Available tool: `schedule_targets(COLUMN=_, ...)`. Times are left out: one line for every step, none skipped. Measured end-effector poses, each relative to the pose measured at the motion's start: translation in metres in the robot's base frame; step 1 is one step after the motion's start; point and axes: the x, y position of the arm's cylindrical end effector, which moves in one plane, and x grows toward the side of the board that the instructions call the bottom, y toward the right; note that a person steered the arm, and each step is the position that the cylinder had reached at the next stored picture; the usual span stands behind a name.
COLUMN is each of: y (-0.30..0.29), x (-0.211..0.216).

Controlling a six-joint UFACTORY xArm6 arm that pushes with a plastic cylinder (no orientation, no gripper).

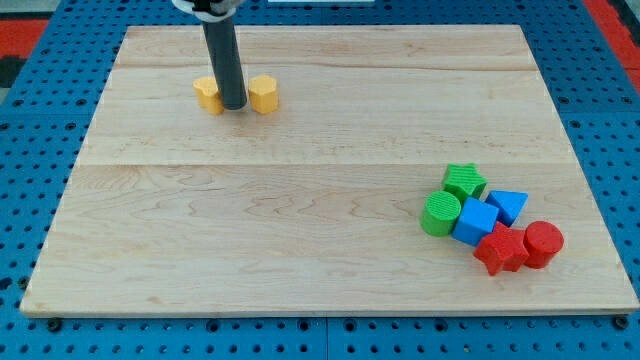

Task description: Move the yellow hexagon top to the green circle

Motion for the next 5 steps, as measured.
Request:
schedule_targets(y=0.007, x=-0.014)
schedule_targets(y=0.076, x=0.015)
schedule_targets(y=0.156, x=0.051)
schedule_targets(y=0.172, x=0.031)
schedule_targets(y=0.213, x=0.072)
